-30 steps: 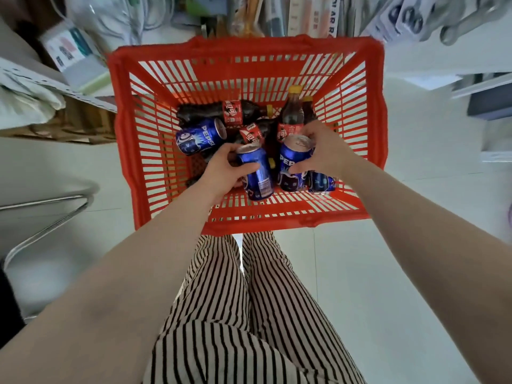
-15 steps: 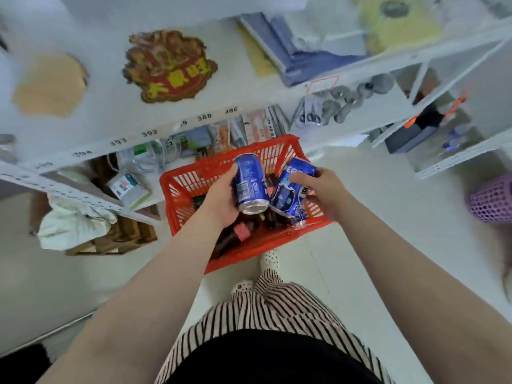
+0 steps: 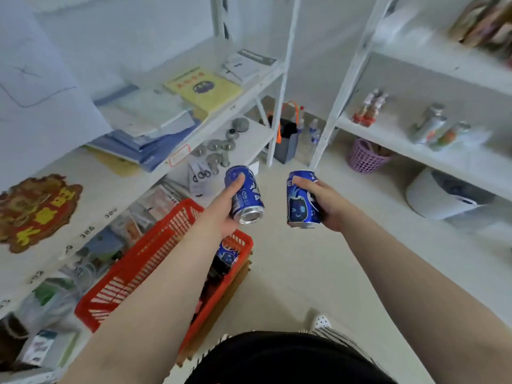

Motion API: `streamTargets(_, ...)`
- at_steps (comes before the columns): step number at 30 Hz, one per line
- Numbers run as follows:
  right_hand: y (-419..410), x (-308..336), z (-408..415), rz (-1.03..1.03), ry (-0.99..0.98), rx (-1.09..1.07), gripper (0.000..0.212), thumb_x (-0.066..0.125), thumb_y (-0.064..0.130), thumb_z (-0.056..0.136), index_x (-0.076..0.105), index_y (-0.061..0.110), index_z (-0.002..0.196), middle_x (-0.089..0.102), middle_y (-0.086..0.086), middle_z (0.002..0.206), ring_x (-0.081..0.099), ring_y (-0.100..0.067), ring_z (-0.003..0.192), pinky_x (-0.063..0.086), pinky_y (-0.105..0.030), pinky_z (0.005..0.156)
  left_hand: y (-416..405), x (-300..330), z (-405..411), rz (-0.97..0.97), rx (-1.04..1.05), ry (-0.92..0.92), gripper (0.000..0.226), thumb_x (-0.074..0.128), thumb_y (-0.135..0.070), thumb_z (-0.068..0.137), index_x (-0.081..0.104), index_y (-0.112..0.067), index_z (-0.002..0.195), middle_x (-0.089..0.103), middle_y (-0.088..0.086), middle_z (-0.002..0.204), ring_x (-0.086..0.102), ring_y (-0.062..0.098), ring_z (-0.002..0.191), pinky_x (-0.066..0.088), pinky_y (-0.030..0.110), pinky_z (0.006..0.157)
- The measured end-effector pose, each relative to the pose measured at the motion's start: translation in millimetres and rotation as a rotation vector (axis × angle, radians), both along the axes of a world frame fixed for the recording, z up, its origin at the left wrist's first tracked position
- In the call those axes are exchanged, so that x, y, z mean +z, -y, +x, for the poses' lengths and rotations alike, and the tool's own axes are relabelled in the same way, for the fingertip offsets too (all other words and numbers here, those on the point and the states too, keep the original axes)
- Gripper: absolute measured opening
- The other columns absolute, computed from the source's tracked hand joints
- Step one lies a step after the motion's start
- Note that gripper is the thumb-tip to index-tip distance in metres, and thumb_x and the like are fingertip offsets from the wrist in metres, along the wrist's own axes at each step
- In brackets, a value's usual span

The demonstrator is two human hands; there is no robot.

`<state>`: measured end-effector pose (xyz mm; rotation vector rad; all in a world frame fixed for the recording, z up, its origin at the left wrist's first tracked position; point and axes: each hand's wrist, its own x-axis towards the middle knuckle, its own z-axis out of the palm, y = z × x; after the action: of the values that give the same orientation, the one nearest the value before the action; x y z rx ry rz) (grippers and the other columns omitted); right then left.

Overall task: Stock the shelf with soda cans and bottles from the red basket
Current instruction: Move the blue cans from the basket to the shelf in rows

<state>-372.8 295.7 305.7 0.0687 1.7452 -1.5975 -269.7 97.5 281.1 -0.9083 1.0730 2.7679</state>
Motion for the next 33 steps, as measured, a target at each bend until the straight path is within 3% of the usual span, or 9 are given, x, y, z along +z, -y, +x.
streamTargets(2,-31.5,3.4,-18.8,-0.005,0.007,-0.068,0.058,0.080,0.049,0.068,0.057,0.019,0.113,0.074,-0.006,0.094,0.074,-0.021,0.075,0.058,-0.034,0.062,-27.4,5.7,-34.2,-0.011,-0.078,-0.007,0.035,0.066,-0.033,0.084,0.059,-0.010,0.108,0.074,0.006,0.080,0.072,0.019,0.071,0.060,0.035,0.069)
streamTargets(5,-83.5,5.3,-49.7,-0.037,0.081,-0.161,0.054,0.079,0.045,0.071,0.059,0.014,0.110,0.075,-0.007,0.089,0.073,-0.022,0.076,0.058,-0.033,0.063,-76.0,8.4,-88.3,0.040,-0.122,-0.009,0.048,0.069,-0.032,0.079,0.058,-0.007,0.119,0.071,0.011,0.094,0.069,0.026,0.082,0.054,0.045,0.086)
streamTargets(7,-123.6,6.4,-71.3,-0.074,0.142,-0.199,0.040,0.076,0.032,0.077,0.059,0.010,0.106,0.075,-0.006,0.082,0.073,-0.022,0.072,0.058,-0.033,0.060,-114.0,7.0,-123.7,0.099,-0.135,0.000,0.045,0.061,-0.033,0.086,0.058,-0.006,0.121,0.069,0.015,0.100,0.066,0.031,0.087,0.048,0.051,0.094)
streamTargets(9,-168.0,6.3,-92.3,-0.113,0.164,-0.223,0.026,0.070,0.017,0.081,0.059,0.008,0.103,0.075,-0.007,0.080,0.073,-0.023,0.072,0.058,-0.034,0.060,-153.2,2.2,-157.4,0.129,-0.155,0.023,0.041,0.054,-0.034,0.088,0.060,-0.006,0.119,0.070,0.016,0.098,0.068,0.033,0.086,0.048,0.052,0.094)
streamTargets(14,-280.1,4.9,-146.7,-0.125,0.072,-0.236,0.043,0.072,0.001,0.074,0.057,0.007,0.114,0.070,-0.012,0.102,0.071,-0.026,0.088,0.059,-0.038,0.075,-251.7,-4.1,-236.0,0.098,-0.296,0.002,0.064,0.069,-0.047,0.074,0.059,-0.009,0.125,0.067,0.011,0.105,0.066,0.023,0.086,0.051,0.037,0.083)
streamTargets(19,-373.1,7.5,-200.8,-0.076,-0.052,-0.353,0.071,0.083,0.021,0.061,0.055,0.008,0.124,0.068,-0.010,0.113,0.068,-0.024,0.100,0.058,-0.038,0.079,-346.3,-5.0,-311.1,0.114,-0.409,-0.029,0.054,0.068,-0.048,0.080,0.066,-0.010,0.119,0.070,0.013,0.109,0.068,0.020,0.085,0.056,0.035,0.077)
streamTargets(22,-414.1,6.9,-234.4,-0.068,-0.099,-0.457,0.060,0.081,0.023,0.069,0.058,0.007,0.121,0.071,-0.005,0.104,0.071,-0.017,0.088,0.057,-0.033,0.071,-388.6,-0.6,-350.8,0.238,-0.502,-0.030,0.053,0.071,-0.049,0.077,0.072,-0.007,0.109,0.068,0.014,0.116,0.067,0.023,0.096,0.056,0.036,0.082)
streamTargets(26,-454.8,3.6,-281.8,-0.091,-0.138,-0.554,0.039,0.077,0.020,0.076,0.063,0.012,0.112,0.074,0.000,0.095,0.073,-0.014,0.081,0.057,-0.030,0.063,-428.5,3.3,-413.8,0.287,-0.587,-0.026,0.067,0.070,-0.050,0.077,0.058,-0.009,0.129,0.063,0.014,0.123,0.066,0.025,0.101,0.054,0.040,0.086)
streamTargets(33,-506.6,15.9,-384.2,-0.059,-0.151,-0.693,0.046,0.081,0.021,0.070,0.063,0.011,0.111,0.075,0.000,0.093,0.073,-0.014,0.080,0.058,-0.031,0.065,-490.0,8.5,-546.5,0.375,-0.662,0.007,0.053,0.074,-0.047,0.075,0.072,-0.004,0.107,0.070,0.014,0.110,0.067,0.026,0.100,0.054,0.035,0.086)
